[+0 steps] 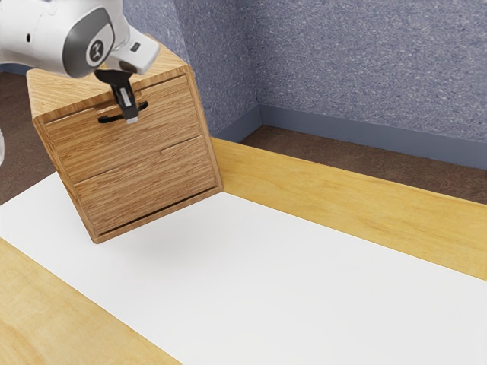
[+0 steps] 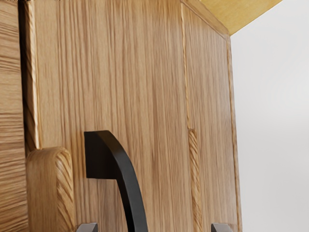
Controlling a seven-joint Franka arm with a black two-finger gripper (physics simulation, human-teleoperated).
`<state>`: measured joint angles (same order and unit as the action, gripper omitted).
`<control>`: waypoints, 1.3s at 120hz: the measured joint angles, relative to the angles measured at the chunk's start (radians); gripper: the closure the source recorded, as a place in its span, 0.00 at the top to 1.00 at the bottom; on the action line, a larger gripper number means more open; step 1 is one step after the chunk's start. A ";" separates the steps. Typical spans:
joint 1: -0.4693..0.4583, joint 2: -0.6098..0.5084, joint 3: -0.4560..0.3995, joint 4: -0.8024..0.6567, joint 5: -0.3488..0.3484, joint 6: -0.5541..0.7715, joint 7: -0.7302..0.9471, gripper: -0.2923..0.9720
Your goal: Pull the drawer handle with one arm to open the drawer
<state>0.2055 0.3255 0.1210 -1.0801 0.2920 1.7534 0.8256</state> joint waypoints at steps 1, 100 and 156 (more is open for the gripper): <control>0.000 0.001 0.000 0.000 0.000 0.000 0.000 0.45; -0.134 -0.363 0.005 -0.486 -0.042 0.088 0.003 0.16; -0.111 -0.572 -0.122 -0.700 -0.048 0.104 -0.032 0.15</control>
<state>0.0948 -0.2462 -0.0010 -1.7796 0.2440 1.8570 0.7934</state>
